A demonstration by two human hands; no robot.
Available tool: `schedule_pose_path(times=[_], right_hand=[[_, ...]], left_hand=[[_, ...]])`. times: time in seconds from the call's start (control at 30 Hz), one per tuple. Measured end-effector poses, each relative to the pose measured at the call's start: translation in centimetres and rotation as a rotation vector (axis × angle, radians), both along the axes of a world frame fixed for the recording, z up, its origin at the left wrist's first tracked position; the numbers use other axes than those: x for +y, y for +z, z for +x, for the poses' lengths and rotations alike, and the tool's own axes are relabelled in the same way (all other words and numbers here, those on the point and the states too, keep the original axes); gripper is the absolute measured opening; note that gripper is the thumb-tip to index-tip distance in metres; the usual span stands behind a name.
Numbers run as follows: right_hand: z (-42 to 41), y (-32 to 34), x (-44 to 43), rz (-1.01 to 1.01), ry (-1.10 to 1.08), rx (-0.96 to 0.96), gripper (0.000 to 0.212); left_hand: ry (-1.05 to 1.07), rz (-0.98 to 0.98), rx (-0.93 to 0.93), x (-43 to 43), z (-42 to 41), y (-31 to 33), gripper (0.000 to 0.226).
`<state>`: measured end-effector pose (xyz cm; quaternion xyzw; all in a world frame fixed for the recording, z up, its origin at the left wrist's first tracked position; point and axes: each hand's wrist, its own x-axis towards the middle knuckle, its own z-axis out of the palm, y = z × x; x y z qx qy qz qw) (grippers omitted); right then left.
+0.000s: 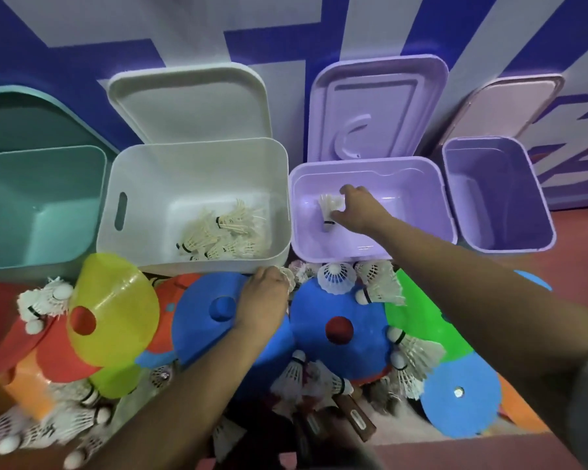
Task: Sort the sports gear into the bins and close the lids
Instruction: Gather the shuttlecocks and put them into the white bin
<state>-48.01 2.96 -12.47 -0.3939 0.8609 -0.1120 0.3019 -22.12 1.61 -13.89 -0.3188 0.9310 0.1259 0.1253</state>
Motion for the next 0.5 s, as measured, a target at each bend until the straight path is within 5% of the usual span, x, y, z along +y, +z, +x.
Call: schedule_pose_path(times=[0.2,0.5], right_hand=[[-0.9,-3.7,-2.9,0.104,0.075,-0.006,0.063],[-0.5,-3.7,-2.0,-0.010,0.145,0.015,0.009]], left_hand=[[-0.006,-0.089,0.218,0.7,2.2,2.5,0.010],[0.221,-0.044,0.390,1.9,3.7,4.7,0.019]])
